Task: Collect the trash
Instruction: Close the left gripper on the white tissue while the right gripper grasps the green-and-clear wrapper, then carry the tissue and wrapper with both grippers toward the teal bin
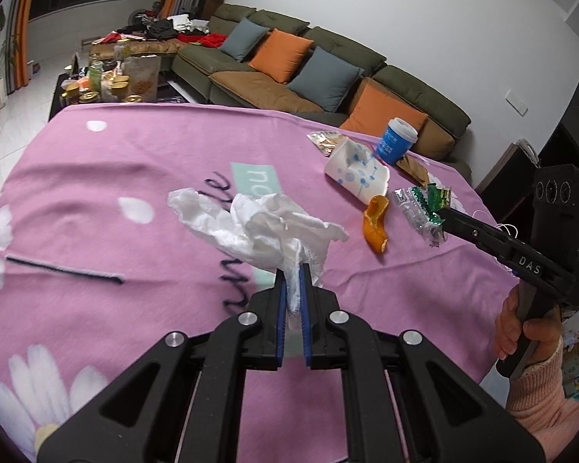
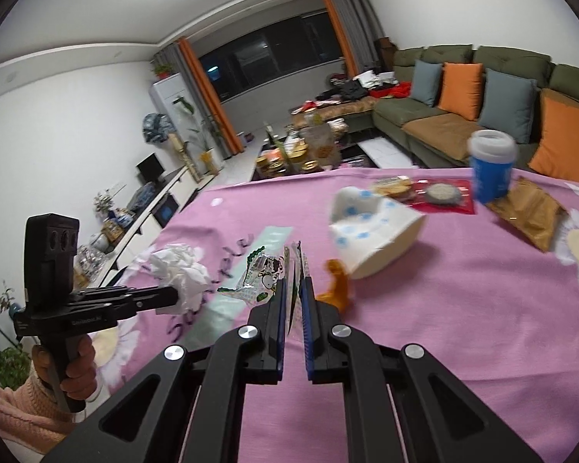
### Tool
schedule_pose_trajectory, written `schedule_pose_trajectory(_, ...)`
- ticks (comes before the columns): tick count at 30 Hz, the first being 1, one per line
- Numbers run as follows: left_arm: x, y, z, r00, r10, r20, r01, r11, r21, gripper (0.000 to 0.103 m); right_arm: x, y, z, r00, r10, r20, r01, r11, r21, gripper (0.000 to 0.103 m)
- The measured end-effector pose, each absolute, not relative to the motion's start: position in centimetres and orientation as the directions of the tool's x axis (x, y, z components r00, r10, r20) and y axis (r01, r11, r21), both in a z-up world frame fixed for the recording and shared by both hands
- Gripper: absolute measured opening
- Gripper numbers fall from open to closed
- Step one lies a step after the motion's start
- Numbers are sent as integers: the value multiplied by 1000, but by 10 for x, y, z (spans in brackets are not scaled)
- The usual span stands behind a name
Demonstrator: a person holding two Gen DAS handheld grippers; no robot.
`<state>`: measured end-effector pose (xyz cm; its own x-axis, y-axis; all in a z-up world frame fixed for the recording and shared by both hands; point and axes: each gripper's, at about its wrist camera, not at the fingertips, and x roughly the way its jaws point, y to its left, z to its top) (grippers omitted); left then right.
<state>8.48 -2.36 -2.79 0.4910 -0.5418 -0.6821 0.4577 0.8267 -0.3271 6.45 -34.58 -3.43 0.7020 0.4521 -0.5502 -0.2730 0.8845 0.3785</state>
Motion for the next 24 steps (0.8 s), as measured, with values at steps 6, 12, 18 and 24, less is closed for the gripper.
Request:
schedule_pose_trajectory(6, 70, 3, -26, 521, -519, -677, 419, 847, -327, 7, 67, -309, -36, 659, 515, -548, -341, 854, 393, 7)
schedule_pose_trajectory(12, 57, 27, -23, 559, -484, -673, 386, 871, -304, 7, 73, -278, -38, 614, 569, -547, -394, 822, 412, 7)
schedule_pose_trajectory(18, 45, 58, -18, 596, -459, -658, 347, 887, -304, 7, 75, -243, -35, 572, 611, -546, -454, 791, 409, 7)
schedule_pose_trajectory(24, 36, 88, -17, 618, -436, -654, 307, 900, -309, 7, 78, -210, -32, 534, 644, -548, -504, 763, 406, 7)
